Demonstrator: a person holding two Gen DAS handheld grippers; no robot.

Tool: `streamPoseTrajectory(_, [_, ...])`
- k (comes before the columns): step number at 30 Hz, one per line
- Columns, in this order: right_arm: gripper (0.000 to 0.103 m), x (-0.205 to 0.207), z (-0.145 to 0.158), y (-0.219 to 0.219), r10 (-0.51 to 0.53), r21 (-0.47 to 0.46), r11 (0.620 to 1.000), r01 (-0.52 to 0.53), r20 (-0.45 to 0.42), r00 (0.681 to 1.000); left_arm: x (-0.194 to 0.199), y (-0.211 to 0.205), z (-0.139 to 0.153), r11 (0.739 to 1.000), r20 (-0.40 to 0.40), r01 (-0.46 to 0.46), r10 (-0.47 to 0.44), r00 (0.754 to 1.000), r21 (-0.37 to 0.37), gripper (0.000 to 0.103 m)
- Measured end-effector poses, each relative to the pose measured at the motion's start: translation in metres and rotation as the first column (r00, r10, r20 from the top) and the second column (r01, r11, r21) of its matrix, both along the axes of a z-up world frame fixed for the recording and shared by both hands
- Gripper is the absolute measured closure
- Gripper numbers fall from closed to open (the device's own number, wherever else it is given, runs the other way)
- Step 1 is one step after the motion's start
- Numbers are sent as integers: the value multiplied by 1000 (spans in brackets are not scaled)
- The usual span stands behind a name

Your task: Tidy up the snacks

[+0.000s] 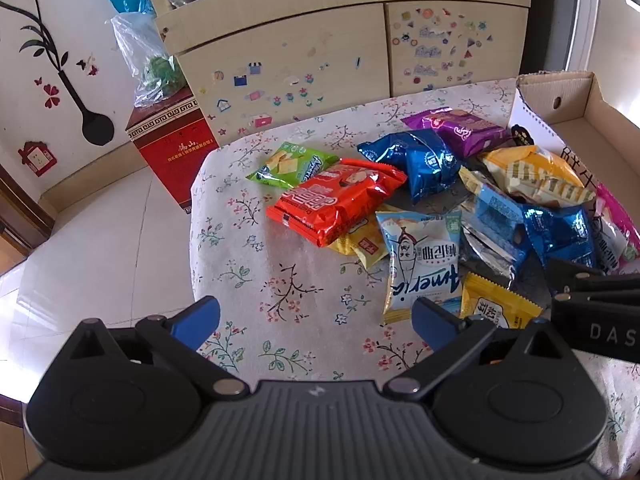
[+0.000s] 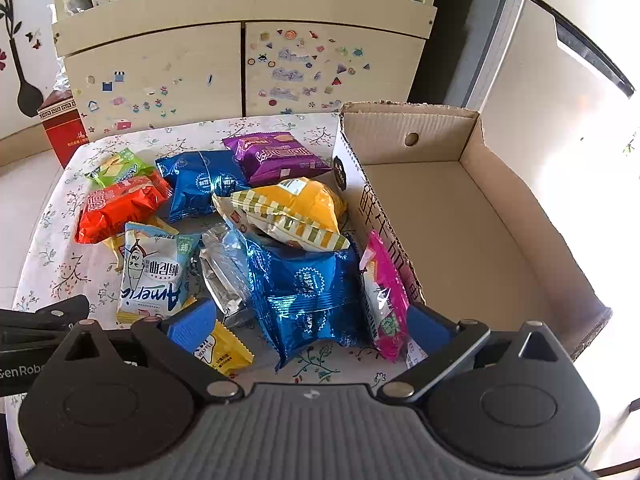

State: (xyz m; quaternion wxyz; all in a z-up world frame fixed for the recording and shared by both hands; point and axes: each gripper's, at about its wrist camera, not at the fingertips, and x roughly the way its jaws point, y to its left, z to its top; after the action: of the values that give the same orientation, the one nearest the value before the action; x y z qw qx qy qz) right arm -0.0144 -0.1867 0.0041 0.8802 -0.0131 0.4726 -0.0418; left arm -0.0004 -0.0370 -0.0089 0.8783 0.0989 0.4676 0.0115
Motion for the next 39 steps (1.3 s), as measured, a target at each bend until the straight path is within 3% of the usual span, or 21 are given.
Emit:
streamPoseTrajectory(5, [0,0,0,1,12,-15,1000,-12,-14,1000,-1,-1,-1,1000,-1,4,-4,1000,4,2])
streamPoseTrajectory(19, [0,-3,-3,-2,6,60,998,-6,-2,1000,-1,1,-2,1000,1,-3,3,1000,-17,3])
streamPoseTrajectory(31, [0,-5,-3,1,25,20,999,-25,1,1000,-4,-2,-5,1000,6,17,-17,1000,-8,6])
streamPoseTrajectory(39, [0,-9,1,-8,42,81,996,-41,-8,999,-2,10,1,994,5,12,-11,1000,-105,3])
